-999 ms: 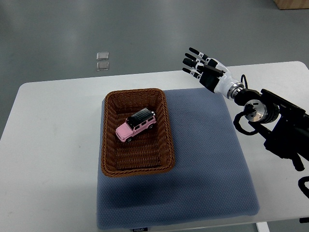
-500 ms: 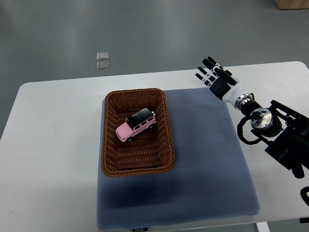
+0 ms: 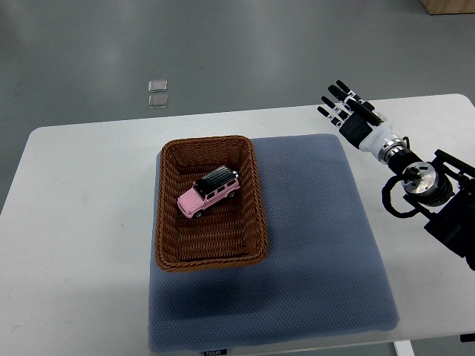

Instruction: Place pink car in brown basket

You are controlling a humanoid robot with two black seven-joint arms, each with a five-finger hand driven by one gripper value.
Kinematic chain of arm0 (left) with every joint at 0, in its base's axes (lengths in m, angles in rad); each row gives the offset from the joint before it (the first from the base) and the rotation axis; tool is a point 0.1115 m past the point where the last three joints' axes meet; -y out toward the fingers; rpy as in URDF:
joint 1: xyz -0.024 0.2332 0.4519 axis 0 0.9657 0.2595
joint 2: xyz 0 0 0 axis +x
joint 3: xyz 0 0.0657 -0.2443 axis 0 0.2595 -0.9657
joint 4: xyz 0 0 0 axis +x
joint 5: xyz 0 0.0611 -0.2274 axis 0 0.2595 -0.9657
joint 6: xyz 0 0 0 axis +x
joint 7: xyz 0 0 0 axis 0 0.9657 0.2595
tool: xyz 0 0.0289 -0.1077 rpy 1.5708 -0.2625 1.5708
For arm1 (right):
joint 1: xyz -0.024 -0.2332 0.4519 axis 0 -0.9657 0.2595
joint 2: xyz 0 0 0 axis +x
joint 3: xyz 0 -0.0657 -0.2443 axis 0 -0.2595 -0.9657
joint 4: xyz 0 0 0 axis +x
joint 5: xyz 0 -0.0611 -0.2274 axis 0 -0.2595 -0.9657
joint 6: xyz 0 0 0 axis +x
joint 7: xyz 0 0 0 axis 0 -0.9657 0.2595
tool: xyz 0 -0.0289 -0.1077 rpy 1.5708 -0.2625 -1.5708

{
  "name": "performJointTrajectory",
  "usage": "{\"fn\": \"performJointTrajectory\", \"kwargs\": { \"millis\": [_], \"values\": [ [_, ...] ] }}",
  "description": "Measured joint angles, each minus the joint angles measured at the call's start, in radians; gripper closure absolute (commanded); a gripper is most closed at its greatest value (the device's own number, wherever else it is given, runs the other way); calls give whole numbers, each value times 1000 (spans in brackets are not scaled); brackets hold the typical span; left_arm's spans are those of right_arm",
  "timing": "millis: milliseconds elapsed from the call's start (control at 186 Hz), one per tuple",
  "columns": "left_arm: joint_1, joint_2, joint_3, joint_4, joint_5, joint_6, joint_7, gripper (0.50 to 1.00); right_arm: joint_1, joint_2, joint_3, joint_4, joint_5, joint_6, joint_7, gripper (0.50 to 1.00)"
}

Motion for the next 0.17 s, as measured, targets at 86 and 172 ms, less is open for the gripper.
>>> {"fn": "performJointTrajectory", "kwargs": {
  "millis": [86, 172],
  "values": [
    [0, 0, 0, 0, 0, 0, 0, 500, -2, -4, -3, 0, -5, 12, -2, 587],
    [0, 0, 0, 0, 0, 0, 0, 500, -3, -6, -4, 0, -16, 18, -2, 587]
  ]
}}
